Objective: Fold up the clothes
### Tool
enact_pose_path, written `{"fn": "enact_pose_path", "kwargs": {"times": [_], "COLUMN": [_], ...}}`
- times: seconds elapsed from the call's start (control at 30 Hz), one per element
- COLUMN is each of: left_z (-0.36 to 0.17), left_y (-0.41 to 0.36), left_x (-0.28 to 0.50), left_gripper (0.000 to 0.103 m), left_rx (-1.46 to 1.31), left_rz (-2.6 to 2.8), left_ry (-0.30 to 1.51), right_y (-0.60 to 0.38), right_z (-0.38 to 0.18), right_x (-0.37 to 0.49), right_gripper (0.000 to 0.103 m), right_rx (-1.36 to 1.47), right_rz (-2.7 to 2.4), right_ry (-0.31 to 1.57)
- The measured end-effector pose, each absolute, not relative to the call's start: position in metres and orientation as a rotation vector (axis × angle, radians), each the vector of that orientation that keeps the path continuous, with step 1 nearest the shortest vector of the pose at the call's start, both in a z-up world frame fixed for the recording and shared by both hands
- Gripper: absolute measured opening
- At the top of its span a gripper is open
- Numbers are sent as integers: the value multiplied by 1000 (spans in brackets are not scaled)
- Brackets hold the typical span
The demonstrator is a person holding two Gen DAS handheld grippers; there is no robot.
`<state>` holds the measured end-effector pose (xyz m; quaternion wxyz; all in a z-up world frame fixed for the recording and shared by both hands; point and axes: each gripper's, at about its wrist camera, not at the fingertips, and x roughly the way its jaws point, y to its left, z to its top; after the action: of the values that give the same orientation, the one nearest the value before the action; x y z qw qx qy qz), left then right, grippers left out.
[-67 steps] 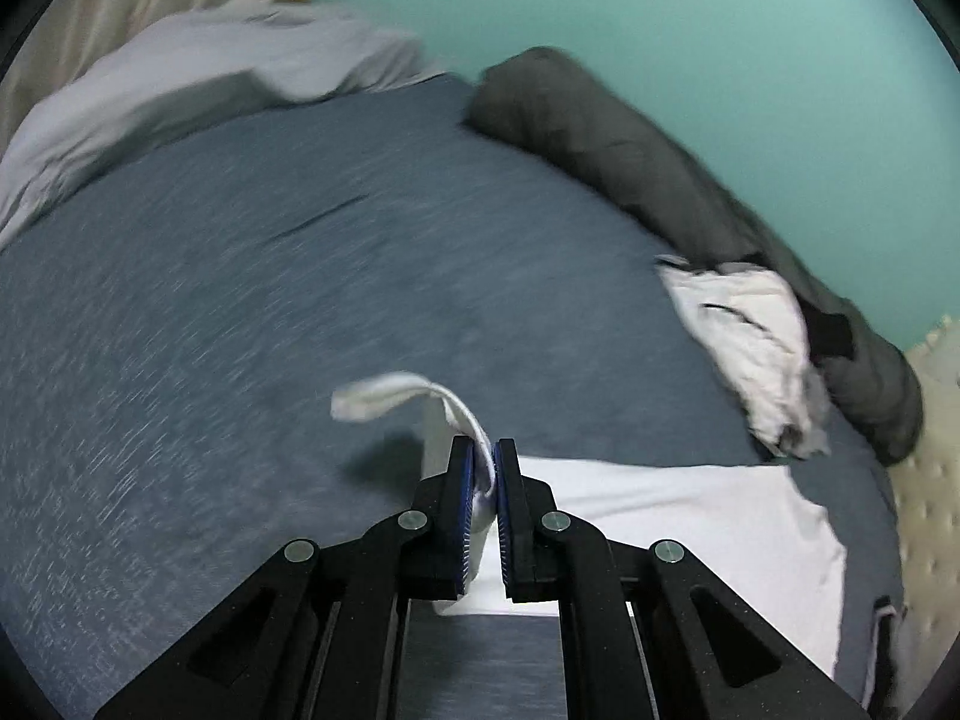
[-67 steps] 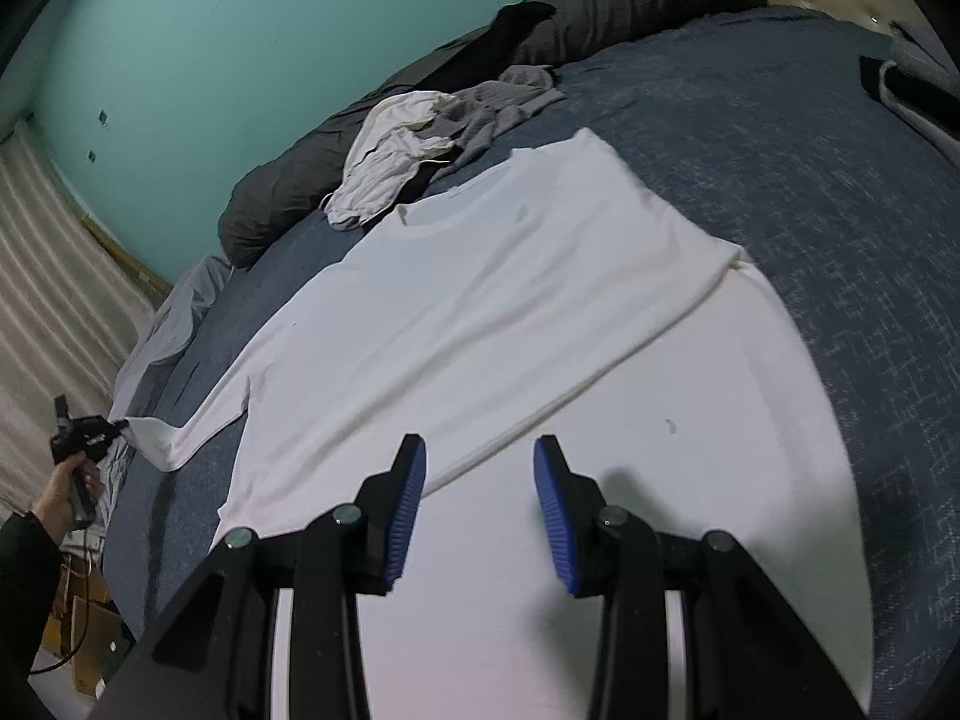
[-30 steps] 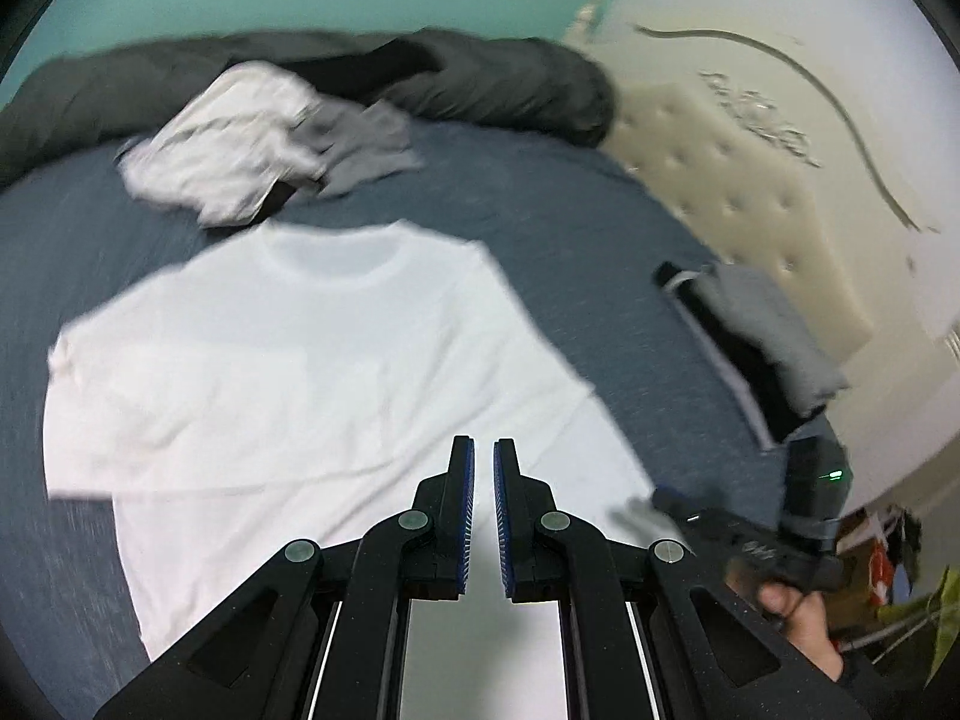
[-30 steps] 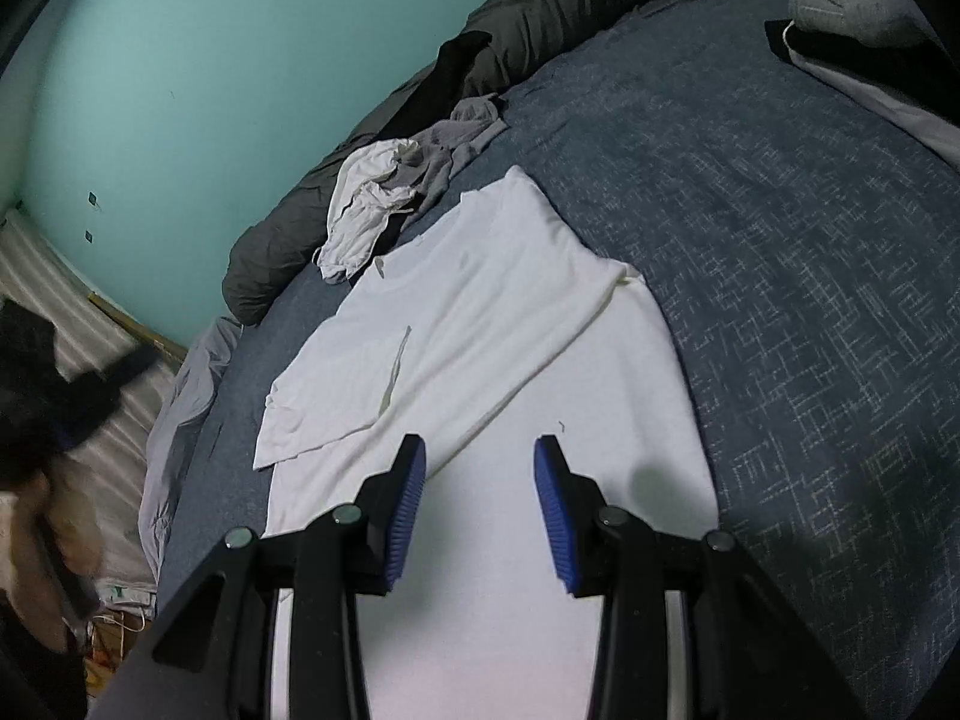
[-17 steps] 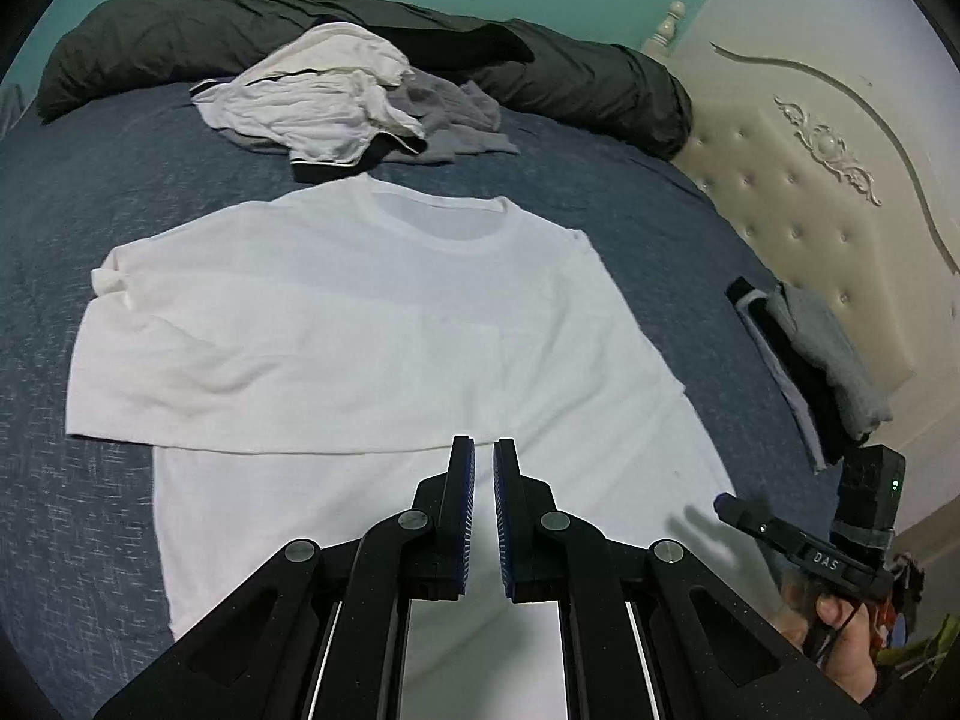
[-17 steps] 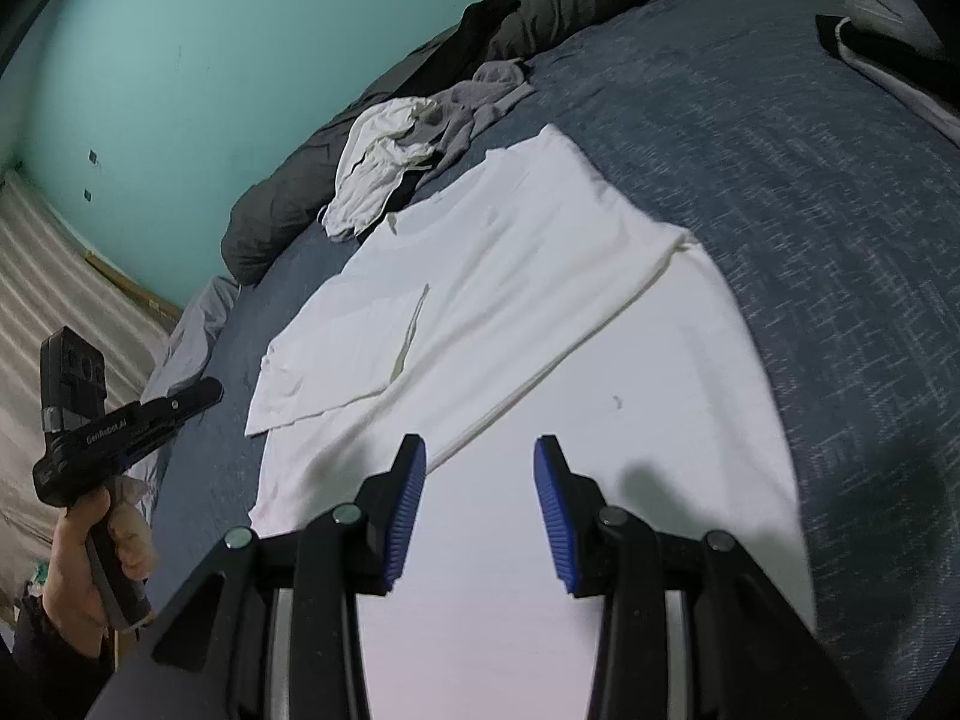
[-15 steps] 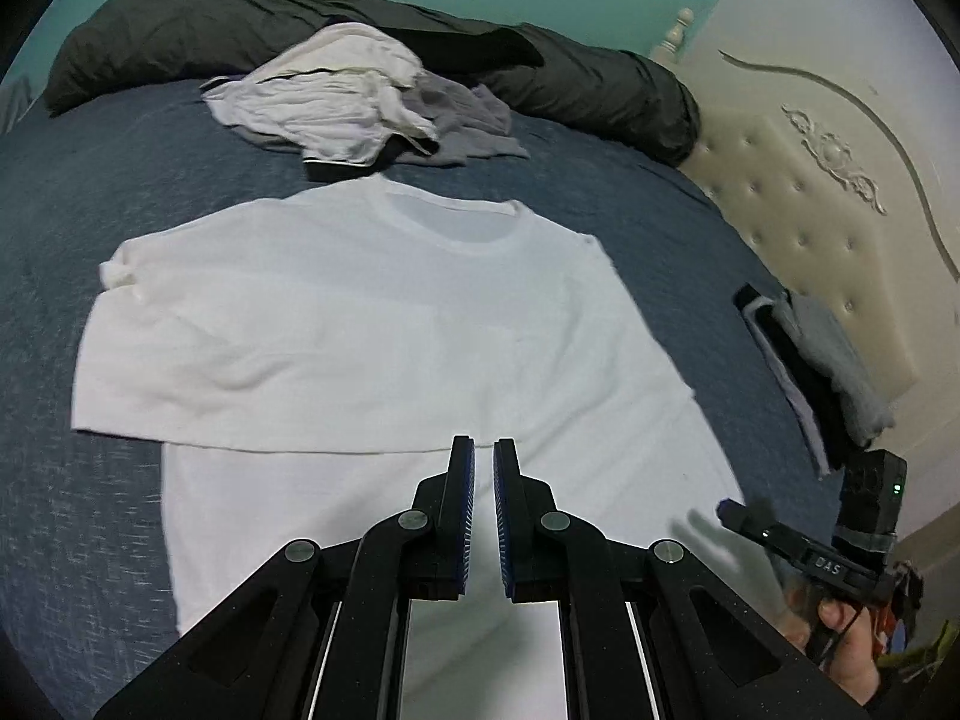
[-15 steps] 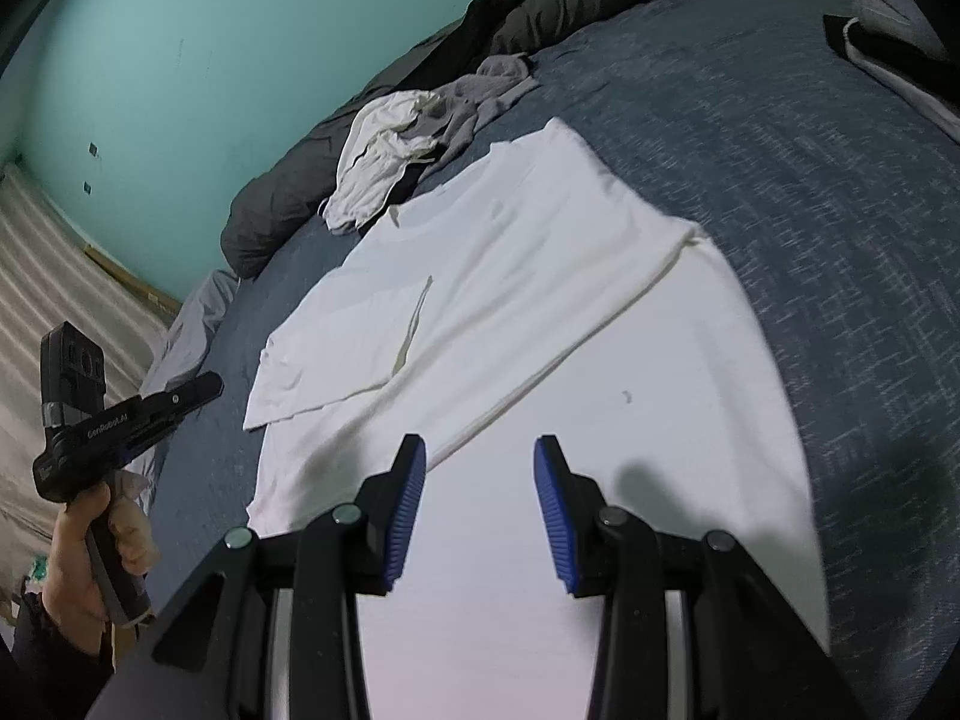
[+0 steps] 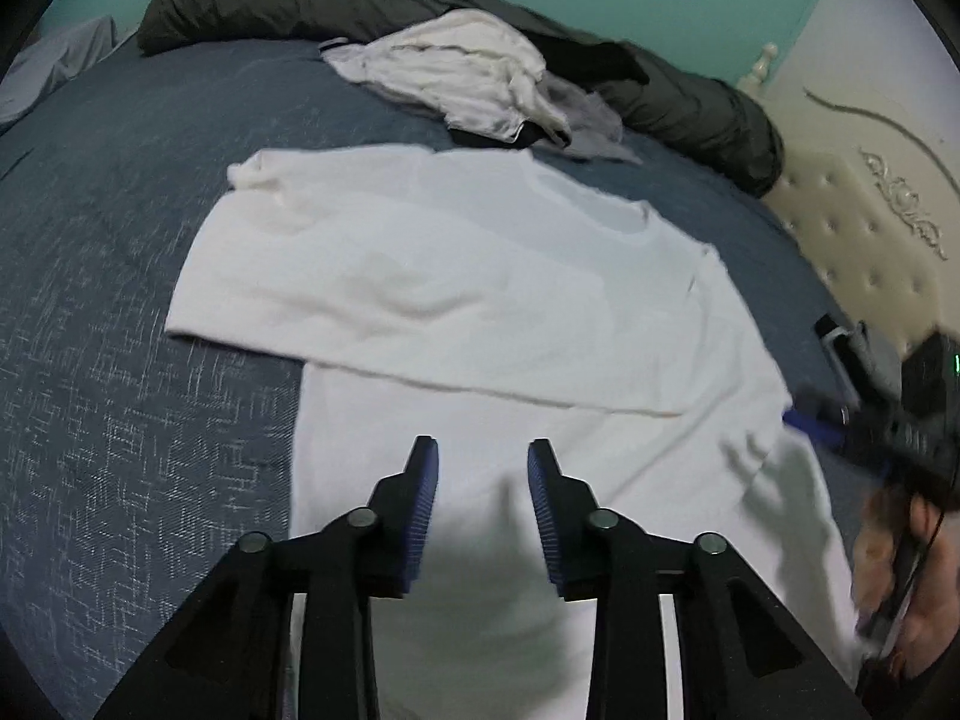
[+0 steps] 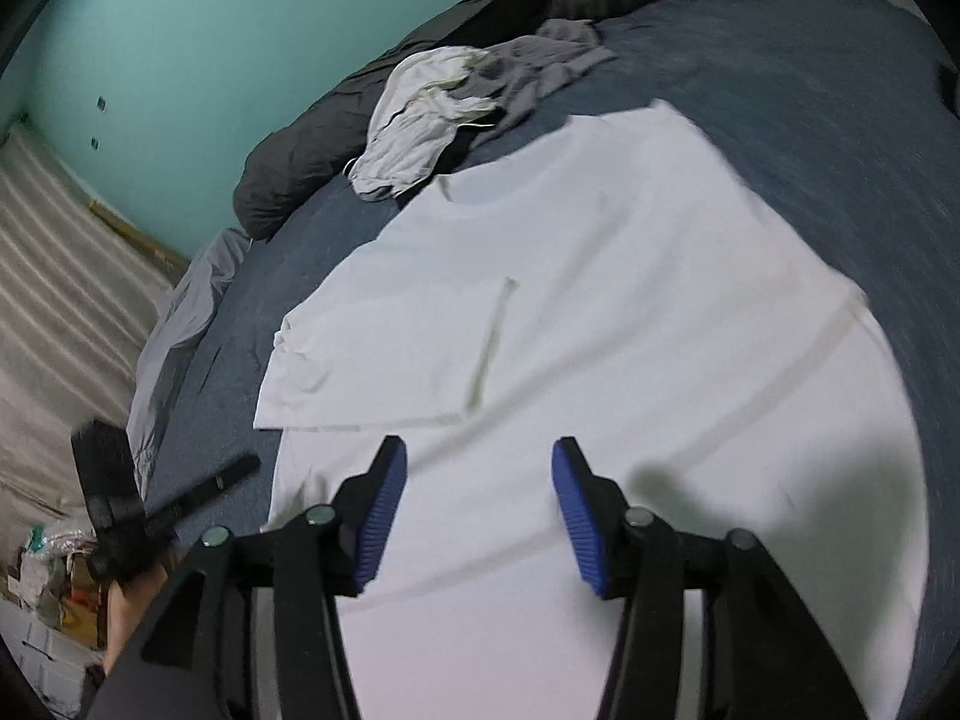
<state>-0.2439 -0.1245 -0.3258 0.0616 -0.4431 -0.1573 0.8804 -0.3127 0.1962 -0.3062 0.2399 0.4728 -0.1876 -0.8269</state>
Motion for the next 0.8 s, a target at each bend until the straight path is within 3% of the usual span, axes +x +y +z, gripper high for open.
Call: {"fn": "enact_pose_path", "kwargs": {"times": [0.17,0.7,0.73,0.8], "left_z": [-327,-319,-318,-316], "left_y": [-135,-188,-191,-194], "left_x": [-239,-225,-224,-222], "left_gripper": [54,54,54,54], "left_rx": [-1321,-1269,-1264,-1260], "left_rz": [2686,2717,2719,2725], "left_ry": [-476,-603,-611,-607], "right_y": [162,114,112,110], "right_z": [-315,-354,-355,-355], "right_x": [-355,-396,-395,-394], "right_gripper": [54,54,53,32], "right_rx": [1366,1541,1546,1551], "right_rz": [-2230,-2164,-2168,-2187], "right_ry": [-467,-458,-446,-418]}}
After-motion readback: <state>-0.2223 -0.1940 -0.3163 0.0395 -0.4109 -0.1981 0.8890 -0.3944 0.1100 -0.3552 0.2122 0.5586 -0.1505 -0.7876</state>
